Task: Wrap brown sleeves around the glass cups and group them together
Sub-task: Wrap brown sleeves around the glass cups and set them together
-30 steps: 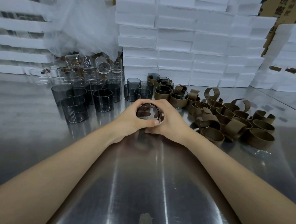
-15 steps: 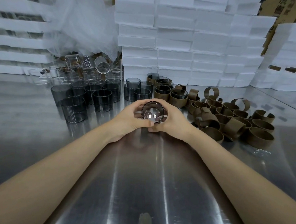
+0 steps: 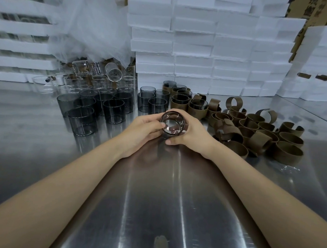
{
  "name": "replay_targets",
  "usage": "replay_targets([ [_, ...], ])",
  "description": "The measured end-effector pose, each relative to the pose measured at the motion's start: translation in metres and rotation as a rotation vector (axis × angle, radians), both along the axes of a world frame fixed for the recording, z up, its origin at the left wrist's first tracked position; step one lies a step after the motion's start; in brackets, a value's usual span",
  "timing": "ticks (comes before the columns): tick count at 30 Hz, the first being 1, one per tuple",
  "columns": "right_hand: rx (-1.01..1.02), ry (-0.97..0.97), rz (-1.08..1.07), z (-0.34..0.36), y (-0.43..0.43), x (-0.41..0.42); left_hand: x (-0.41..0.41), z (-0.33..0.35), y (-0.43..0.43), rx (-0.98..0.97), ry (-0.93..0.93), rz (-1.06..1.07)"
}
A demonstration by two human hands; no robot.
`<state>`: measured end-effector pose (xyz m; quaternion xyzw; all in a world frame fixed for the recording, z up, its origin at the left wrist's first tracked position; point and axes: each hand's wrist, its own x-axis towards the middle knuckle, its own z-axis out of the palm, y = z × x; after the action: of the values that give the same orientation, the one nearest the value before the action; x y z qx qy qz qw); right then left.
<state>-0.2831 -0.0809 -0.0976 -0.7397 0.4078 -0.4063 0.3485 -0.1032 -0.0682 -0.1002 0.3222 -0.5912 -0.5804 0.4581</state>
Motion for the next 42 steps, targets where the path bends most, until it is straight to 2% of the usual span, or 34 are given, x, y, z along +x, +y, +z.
replay_targets([
  [7,0.049,-0.059,0.019,-0.002,0.001,0.000,-0.001,0.000,-0.003,0.030,0.001,0.080],
  [12,0.407,-0.324,0.133,0.007,0.004,0.002,-0.007,-0.002,0.001,-0.104,-0.203,0.095],
  [15,0.620,-0.386,0.223,0.011,0.006,0.002,-0.012,-0.007,0.005,-0.264,-0.356,0.099],
  [18,0.779,-0.391,0.287,0.015,0.009,0.000,-0.014,-0.010,0.006,-0.347,-0.348,0.137],
  [21,0.795,-0.364,0.296,0.016,0.008,0.000,-0.012,-0.009,0.005,-0.335,-0.279,0.184],
  [36,0.869,-0.338,0.235,0.023,0.013,0.000,-0.012,-0.002,0.012,-0.366,-0.174,0.295],
  [40,0.853,-0.341,0.279,0.024,0.015,-0.001,-0.012,0.000,0.017,-0.459,-0.318,0.201],
  [42,0.842,-0.329,0.318,0.024,0.016,-0.001,-0.015,0.000,0.020,-0.520,-0.409,0.235],
])
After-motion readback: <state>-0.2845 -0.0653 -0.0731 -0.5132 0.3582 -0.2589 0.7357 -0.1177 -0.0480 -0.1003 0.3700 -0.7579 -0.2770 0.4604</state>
